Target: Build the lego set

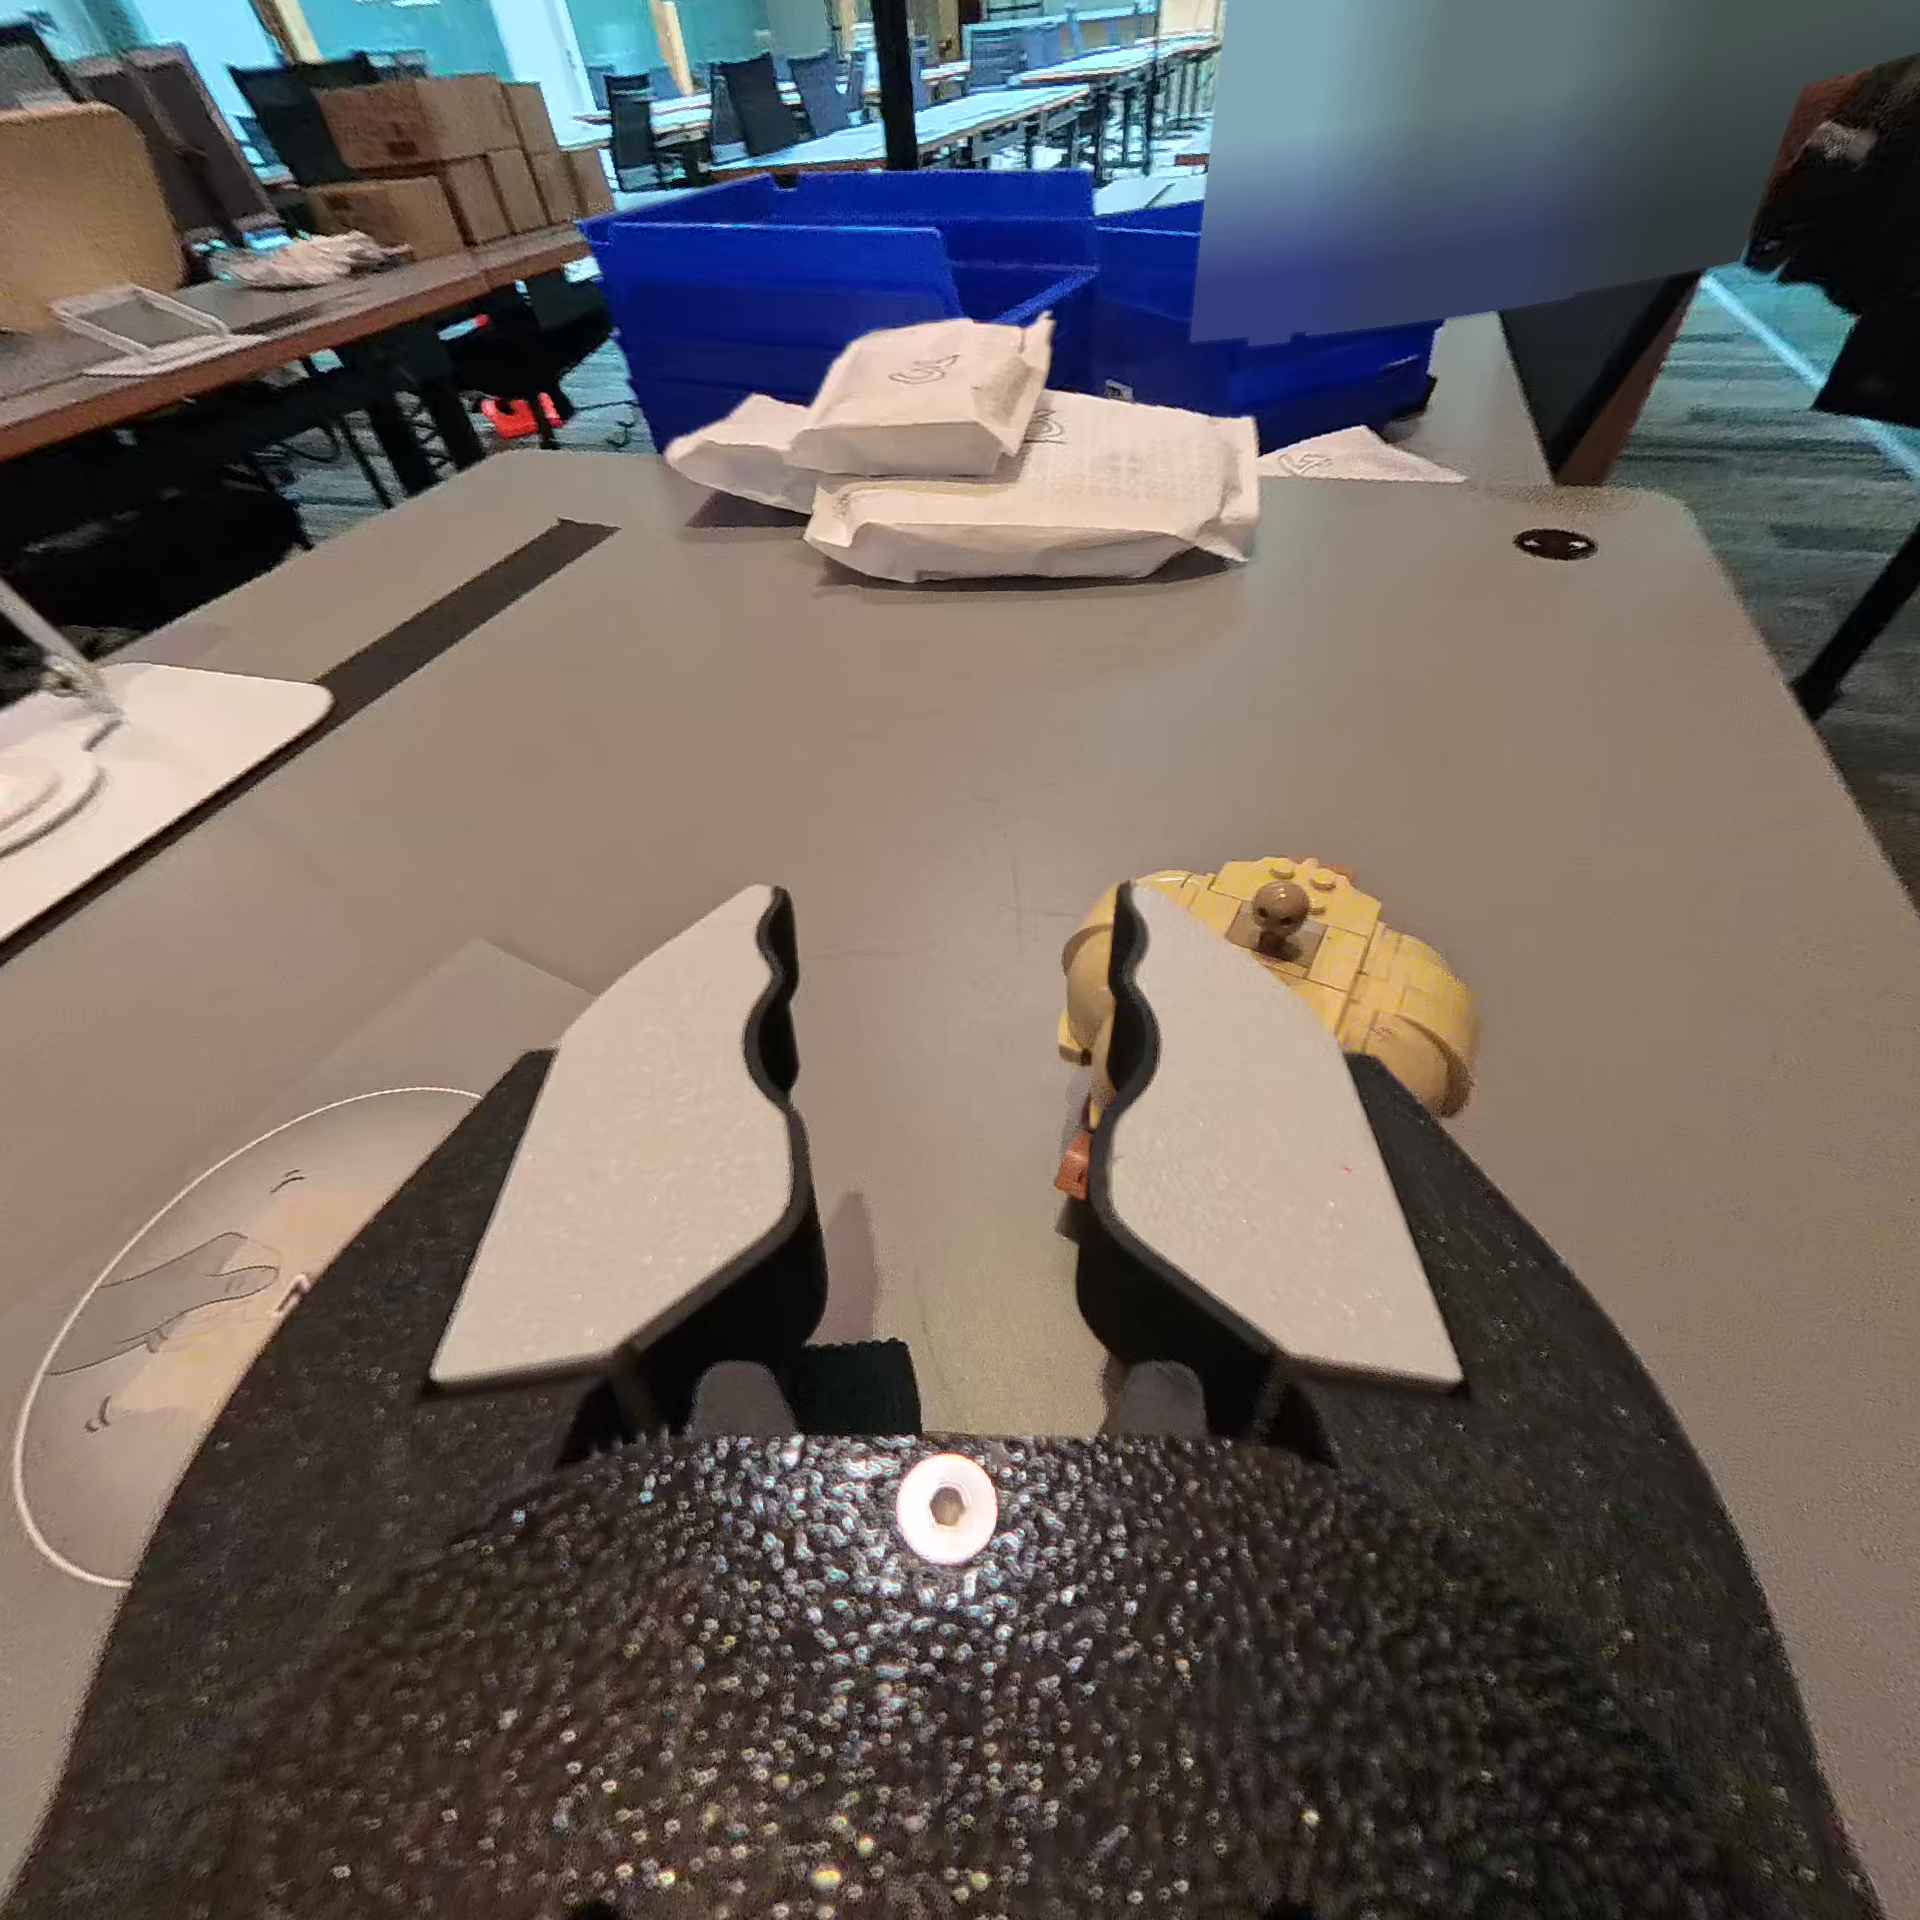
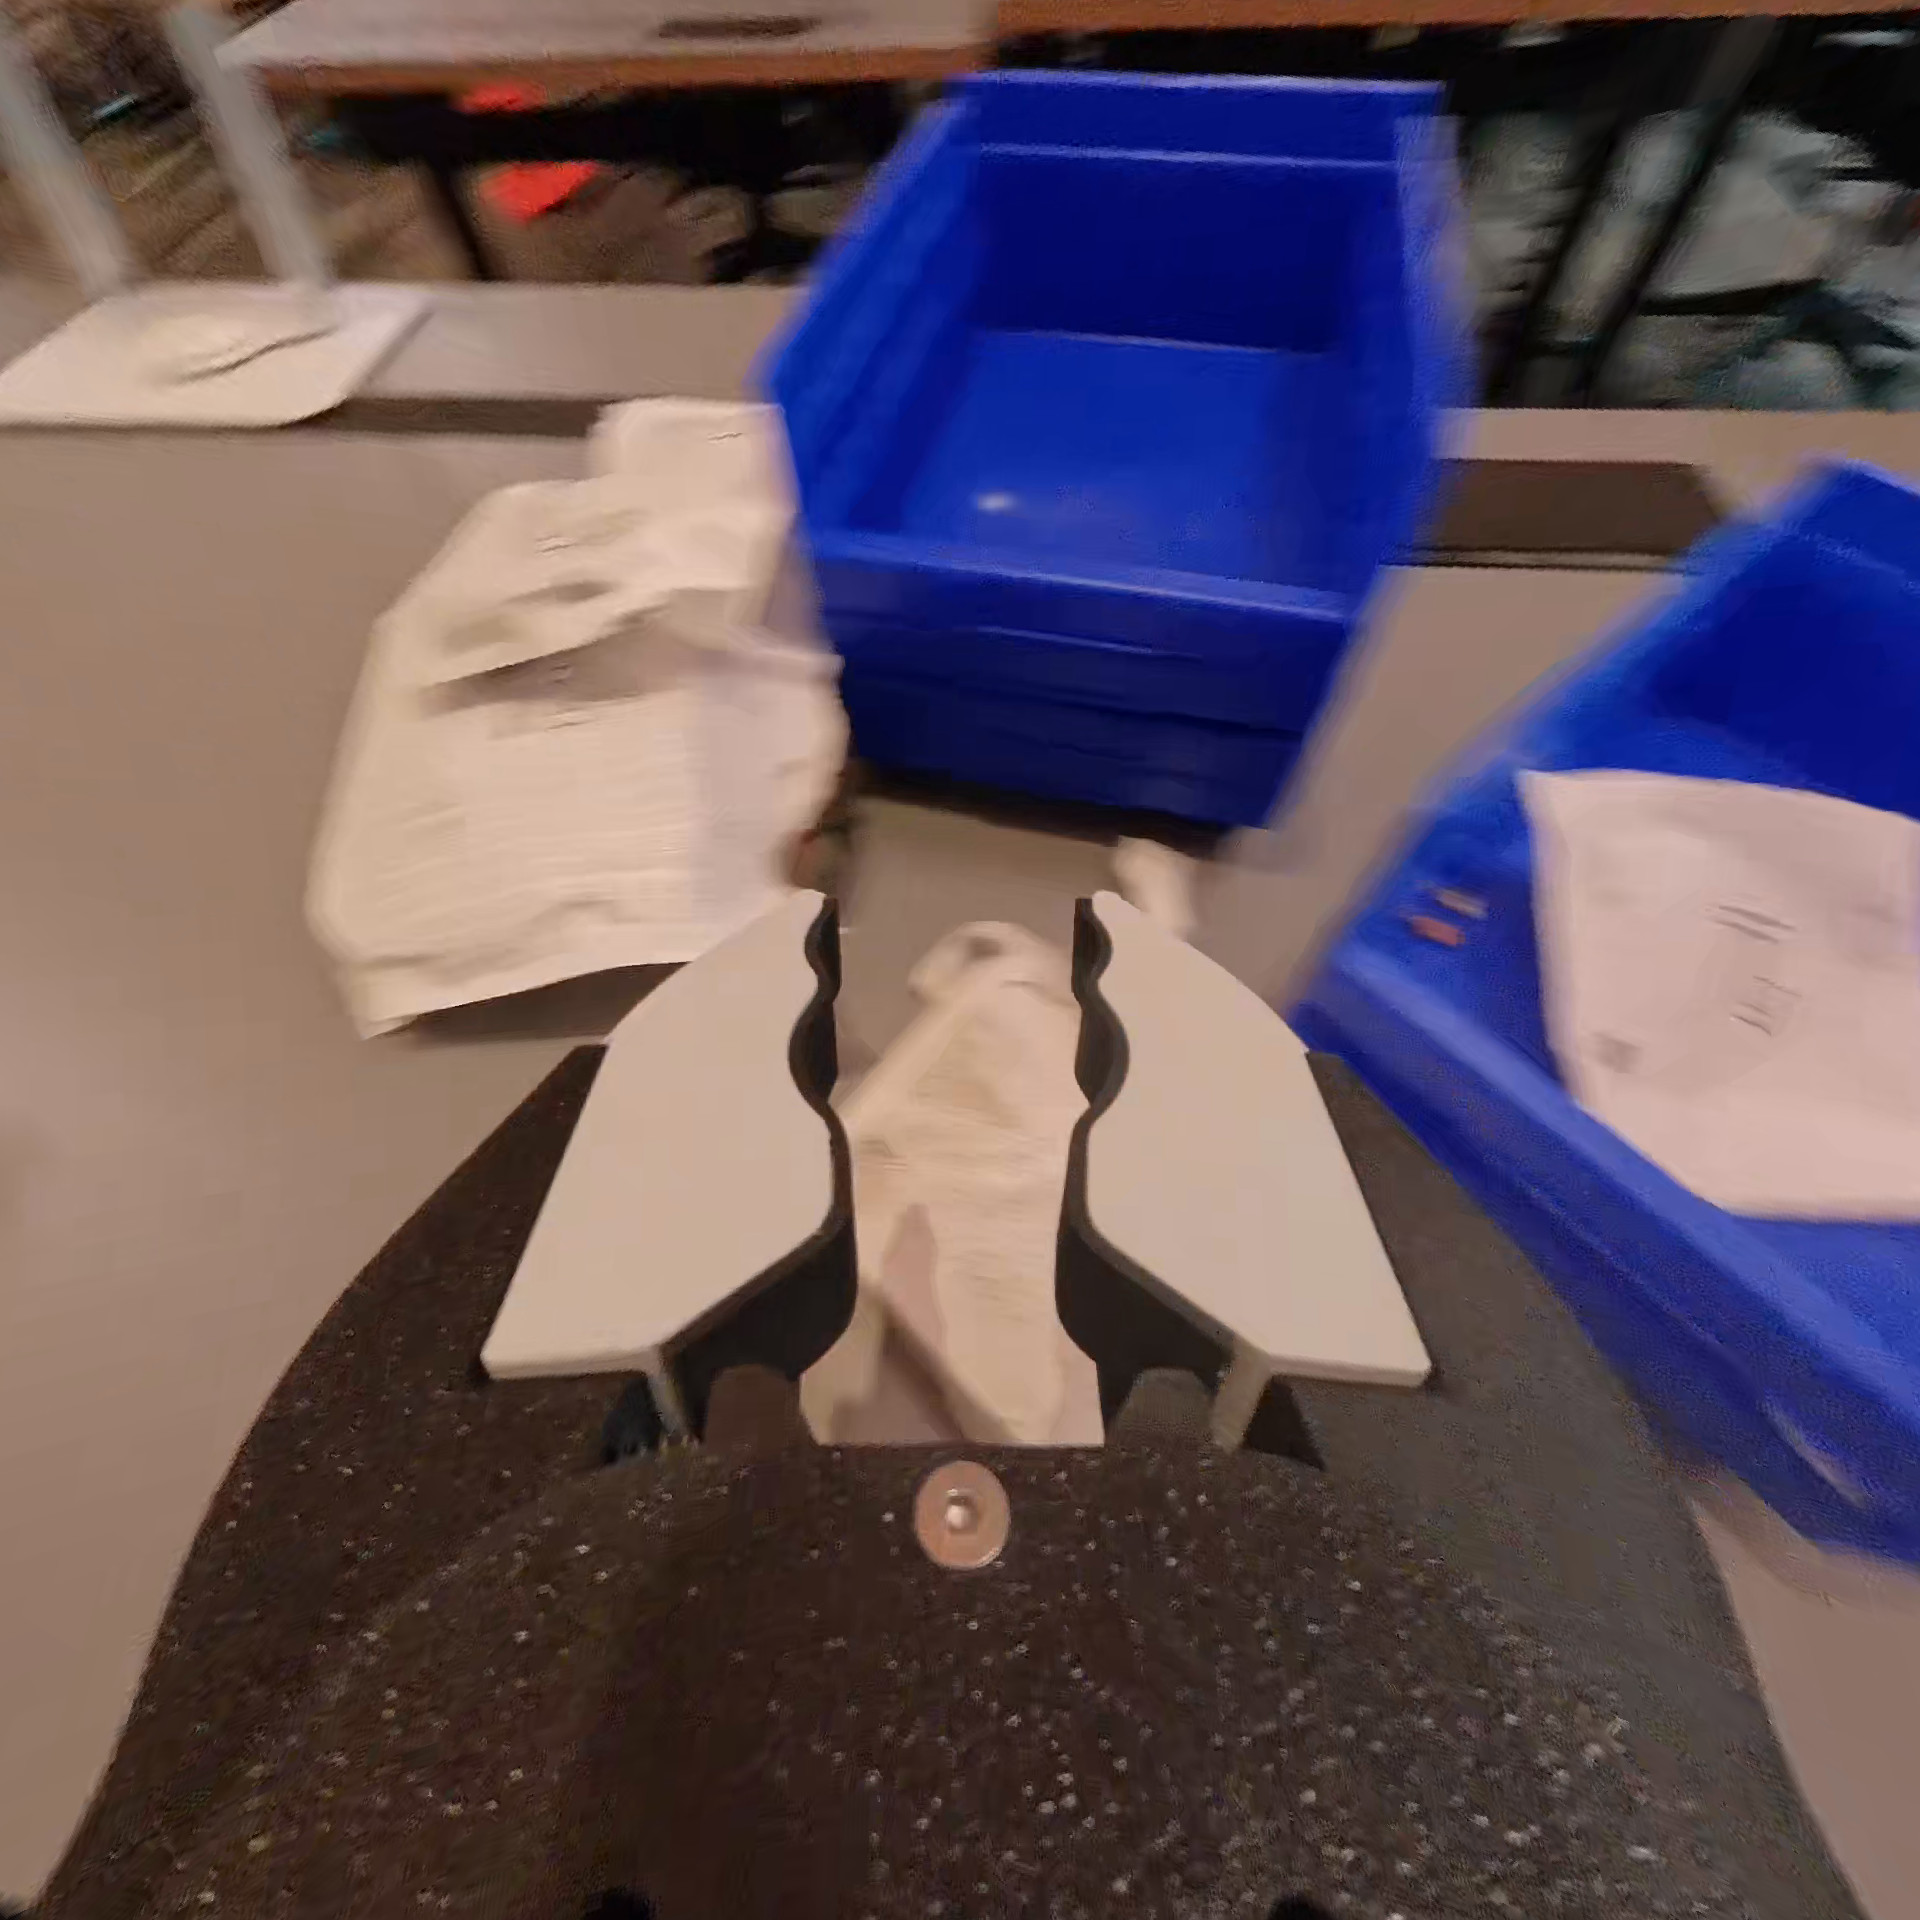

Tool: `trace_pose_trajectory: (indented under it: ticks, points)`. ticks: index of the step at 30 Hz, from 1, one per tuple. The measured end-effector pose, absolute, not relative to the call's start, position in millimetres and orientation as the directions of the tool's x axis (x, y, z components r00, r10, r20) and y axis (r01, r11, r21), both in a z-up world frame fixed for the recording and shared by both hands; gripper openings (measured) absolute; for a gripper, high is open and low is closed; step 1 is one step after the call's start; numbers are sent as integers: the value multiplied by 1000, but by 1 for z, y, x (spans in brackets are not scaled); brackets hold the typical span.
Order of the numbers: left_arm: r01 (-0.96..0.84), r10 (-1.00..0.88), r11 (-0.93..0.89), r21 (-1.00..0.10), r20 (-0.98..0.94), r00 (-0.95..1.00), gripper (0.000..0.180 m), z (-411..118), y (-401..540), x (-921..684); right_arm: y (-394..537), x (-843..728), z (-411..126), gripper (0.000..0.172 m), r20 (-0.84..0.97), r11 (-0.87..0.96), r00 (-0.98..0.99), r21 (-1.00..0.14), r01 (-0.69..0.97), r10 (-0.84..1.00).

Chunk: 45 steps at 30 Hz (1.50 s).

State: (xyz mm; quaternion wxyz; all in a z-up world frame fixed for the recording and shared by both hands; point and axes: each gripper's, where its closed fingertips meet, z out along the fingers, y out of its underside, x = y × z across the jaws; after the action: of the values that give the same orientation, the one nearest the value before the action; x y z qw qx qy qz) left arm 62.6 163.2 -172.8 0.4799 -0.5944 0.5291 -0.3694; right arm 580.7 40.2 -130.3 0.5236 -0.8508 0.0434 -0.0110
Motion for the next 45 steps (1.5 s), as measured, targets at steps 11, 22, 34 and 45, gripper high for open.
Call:
trace_pose_trajectory:
  ticks: [11,22,34,45]
  points:
    - [-387,-995,-23,-922,59,-81,70,-186,128,28,80,191,-203,50,-129,-491,612,-733,470,780]
    - [-342,-998,-62,-938,59,20,65,-189,100,-14,98,100,-229,25,-73,-399,490,-690,604,869]
    - [-316,-982,-80,-945,20,189,61,-186,75,-41,116,33,-227,17,-51,-313,396,-709,632,917]
    - [-237,-906,-49,-970,-56,420,62,-172,69,-68,124,1,-219,38,-15,-274,389,-735,620,921]
